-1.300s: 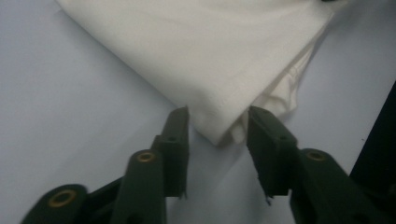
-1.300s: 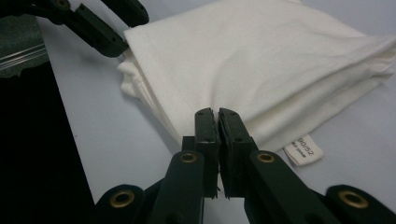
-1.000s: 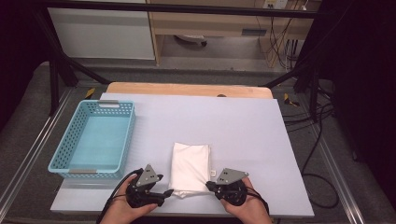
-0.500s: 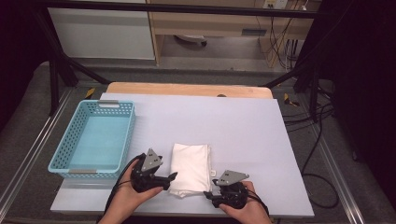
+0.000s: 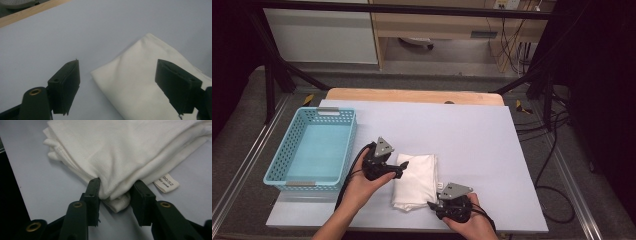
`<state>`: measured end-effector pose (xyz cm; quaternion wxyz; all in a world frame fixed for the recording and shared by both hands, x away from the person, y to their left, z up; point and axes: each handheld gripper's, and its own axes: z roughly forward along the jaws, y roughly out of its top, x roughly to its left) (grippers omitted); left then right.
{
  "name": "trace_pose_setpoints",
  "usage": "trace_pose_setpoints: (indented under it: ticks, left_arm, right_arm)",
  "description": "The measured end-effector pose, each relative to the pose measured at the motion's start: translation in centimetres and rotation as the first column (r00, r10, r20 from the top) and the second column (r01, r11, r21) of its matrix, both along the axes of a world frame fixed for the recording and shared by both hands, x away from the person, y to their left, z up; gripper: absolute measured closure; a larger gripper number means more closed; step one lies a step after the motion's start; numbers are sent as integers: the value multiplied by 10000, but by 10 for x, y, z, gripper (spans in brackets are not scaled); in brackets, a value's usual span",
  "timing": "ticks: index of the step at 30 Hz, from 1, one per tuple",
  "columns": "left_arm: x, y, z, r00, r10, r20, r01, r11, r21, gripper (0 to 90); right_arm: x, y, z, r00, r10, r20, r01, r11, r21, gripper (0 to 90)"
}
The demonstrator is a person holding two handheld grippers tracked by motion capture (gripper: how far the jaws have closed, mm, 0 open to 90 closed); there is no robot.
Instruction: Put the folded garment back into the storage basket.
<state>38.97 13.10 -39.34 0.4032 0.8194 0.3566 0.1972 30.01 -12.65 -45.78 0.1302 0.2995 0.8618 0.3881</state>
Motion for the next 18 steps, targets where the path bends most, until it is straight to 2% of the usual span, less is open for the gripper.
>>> trace_pose_setpoints:
  ticks: [4,8,13,18]
  left_arm:
    - [10,1,-3,9994,326,-77,-327,9994,-99,248]
    - [22,2,-14,9968,482,-631,-497,9985,-227,282]
    - [36,-4,-31,9937,694,-875,-656,9968,456,317]
    - [44,-5,-42,9898,818,-1168,-761,9957,519,370]
  right_arm:
    - [2,-3,0,10000,44,-30,-43,10000,39,734]
    - [2,-3,0,10000,28,-49,-28,10000,24,764]
    - [2,-2,0,10000,29,-29,-28,10000,9,766]
    - [2,-3,0,10000,51,-8,-51,10000,29,766]
